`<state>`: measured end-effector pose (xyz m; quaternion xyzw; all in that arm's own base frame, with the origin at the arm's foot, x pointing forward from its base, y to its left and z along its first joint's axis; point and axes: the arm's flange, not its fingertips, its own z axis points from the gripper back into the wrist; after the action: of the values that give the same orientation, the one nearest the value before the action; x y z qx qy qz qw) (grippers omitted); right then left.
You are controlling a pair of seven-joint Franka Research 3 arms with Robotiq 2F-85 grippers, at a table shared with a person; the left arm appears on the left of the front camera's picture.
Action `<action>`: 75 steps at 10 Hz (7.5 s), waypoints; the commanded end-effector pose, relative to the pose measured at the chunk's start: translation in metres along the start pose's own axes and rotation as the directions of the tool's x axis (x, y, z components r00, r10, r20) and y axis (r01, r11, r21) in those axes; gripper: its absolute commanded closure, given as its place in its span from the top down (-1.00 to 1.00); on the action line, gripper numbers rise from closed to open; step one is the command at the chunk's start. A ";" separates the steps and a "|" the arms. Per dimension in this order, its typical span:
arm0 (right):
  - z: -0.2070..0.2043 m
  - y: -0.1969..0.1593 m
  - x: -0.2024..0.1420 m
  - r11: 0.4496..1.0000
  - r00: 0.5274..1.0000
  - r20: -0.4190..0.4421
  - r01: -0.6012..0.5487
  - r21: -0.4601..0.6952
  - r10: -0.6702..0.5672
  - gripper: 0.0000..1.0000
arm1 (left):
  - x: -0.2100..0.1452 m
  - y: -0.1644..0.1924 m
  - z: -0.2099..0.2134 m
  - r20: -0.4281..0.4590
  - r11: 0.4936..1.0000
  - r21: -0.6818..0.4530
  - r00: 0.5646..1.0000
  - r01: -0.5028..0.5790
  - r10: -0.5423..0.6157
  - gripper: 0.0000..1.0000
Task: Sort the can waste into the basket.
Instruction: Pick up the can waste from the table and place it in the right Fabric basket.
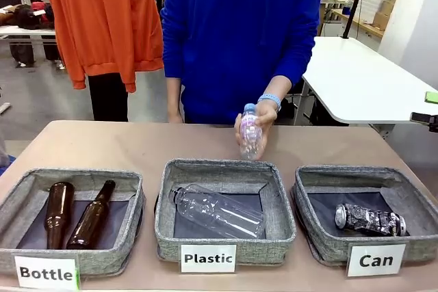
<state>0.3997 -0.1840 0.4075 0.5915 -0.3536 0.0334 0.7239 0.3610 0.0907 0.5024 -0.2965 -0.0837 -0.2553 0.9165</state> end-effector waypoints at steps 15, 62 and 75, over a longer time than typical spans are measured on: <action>0.003 0.001 0.001 1.000 1.000 -0.014 -0.022 0.004 0.022 1.00 | 0.055 -0.144 -0.087 -0.203 0.749 0.082 0.747 0.657 -0.633 -1.00; -0.007 -0.011 -0.005 0.988 0.975 -0.161 0.156 0.010 -0.152 1.00 | 0.253 -0.288 -0.197 -0.011 0.821 -0.004 0.821 0.571 -0.571 1.00; -0.182 0.002 -0.018 0.984 0.942 -0.322 0.140 0.111 -0.097 1.00 | 0.061 -0.035 -0.069 0.280 0.951 -0.294 0.960 0.093 -0.008 1.00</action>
<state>0.4747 -0.0148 0.3877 0.6456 -0.1937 0.0961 0.7324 0.3965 -0.0054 0.4836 -0.4653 -0.1762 -0.2520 0.8300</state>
